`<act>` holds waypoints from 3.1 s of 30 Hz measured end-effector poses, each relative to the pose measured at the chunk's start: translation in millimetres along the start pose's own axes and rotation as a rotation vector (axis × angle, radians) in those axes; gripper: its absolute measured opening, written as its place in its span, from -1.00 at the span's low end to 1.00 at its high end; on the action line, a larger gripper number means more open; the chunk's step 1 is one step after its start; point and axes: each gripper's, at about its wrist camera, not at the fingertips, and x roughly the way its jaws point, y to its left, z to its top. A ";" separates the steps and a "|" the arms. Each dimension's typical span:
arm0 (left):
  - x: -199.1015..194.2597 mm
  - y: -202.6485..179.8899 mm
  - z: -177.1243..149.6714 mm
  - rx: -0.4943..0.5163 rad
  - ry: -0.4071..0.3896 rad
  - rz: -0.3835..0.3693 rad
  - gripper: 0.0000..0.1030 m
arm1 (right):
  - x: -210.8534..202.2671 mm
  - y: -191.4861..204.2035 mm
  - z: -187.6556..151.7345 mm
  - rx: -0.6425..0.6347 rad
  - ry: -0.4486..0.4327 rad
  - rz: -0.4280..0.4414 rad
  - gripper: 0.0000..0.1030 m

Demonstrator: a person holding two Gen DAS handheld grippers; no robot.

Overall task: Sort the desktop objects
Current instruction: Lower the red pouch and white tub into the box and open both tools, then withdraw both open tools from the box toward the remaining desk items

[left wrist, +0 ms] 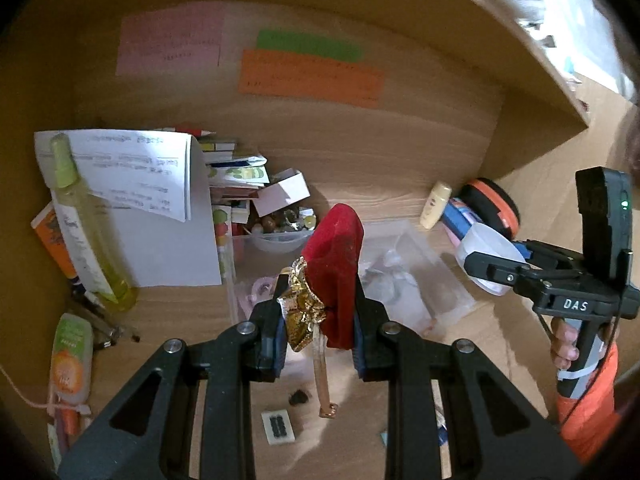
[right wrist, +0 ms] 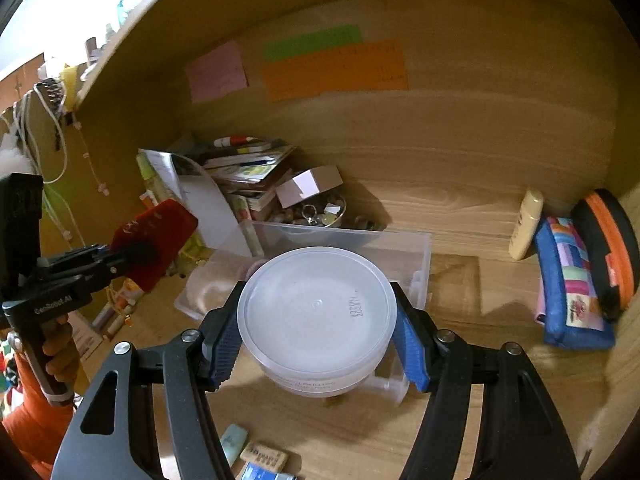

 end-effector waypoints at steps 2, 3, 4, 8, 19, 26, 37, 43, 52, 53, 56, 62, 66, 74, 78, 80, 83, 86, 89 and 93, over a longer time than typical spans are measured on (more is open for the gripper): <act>8.8 4.4 3.3 -0.003 0.010 0.002 -0.51 | 10.4 -3.0 3.2 0.006 0.012 0.000 0.21; 15.8 7.1 5.7 -0.006 0.017 0.007 -0.51 | 14.8 -3.8 4.6 0.006 0.018 -0.001 0.21; 20.0 8.6 7.0 -0.006 0.022 0.008 -0.51 | 19.1 -4.6 5.9 0.007 0.024 -0.005 0.21; 40.2 15.5 10.9 -0.001 0.051 0.025 -0.51 | 38.7 -6.9 11.8 0.006 0.048 -0.012 0.21; 89.4 22.2 4.9 0.014 0.146 0.004 -0.51 | 94.0 -8.0 14.1 -0.003 0.100 -0.099 0.21; 97.1 24.2 1.9 0.026 0.139 -0.024 -0.50 | 113.0 -4.0 7.9 -0.026 0.112 -0.147 0.21; 98.8 21.3 -1.2 0.069 0.120 -0.038 -0.02 | 130.6 23.0 -6.1 -0.151 0.130 -0.224 0.25; 97.1 22.6 -2.2 0.070 0.118 -0.047 0.03 | 128.4 32.5 -11.3 -0.215 0.126 -0.222 0.44; 83.7 20.0 1.7 0.068 0.069 -0.038 0.31 | 119.2 27.0 -1.4 -0.198 0.094 -0.240 0.66; 80.0 20.6 2.6 0.065 0.056 -0.035 0.37 | 117.2 26.8 0.3 -0.198 0.091 -0.243 0.66; 68.4 21.5 7.3 0.057 0.032 -0.024 0.43 | 108.9 26.7 6.1 -0.194 0.072 -0.250 0.69; 40.0 24.3 12.6 0.044 -0.027 0.008 0.72 | 87.6 31.3 13.5 -0.193 0.039 -0.270 0.72; 25.3 29.1 6.8 0.036 -0.034 0.033 0.73 | 67.4 35.6 12.6 -0.186 0.009 -0.272 0.73; 7.3 36.9 -21.4 0.017 -0.006 0.090 0.78 | 29.7 45.8 -7.4 -0.170 -0.027 -0.283 0.75; 3.0 38.4 -38.5 0.021 0.019 0.107 0.78 | 18.3 50.8 -24.5 -0.167 -0.031 -0.278 0.76; 3.7 37.9 -47.7 0.024 0.039 0.116 0.79 | 14.6 52.2 -35.4 -0.157 -0.027 -0.271 0.77; 7.9 36.3 -61.5 0.026 0.076 0.120 0.79 | 10.9 51.8 -49.6 -0.135 -0.013 -0.264 0.77; 10.4 33.9 -74.3 0.031 0.104 0.128 0.79 | 8.0 49.6 -64.1 -0.111 0.004 -0.256 0.77; 11.0 30.8 -85.6 0.028 0.121 0.127 0.79 | 6.1 47.4 -77.4 -0.088 0.024 -0.240 0.77; 13.7 27.7 -99.2 0.027 0.140 0.120 0.79 | 6.5 45.4 -100.1 -0.050 0.055 -0.221 0.77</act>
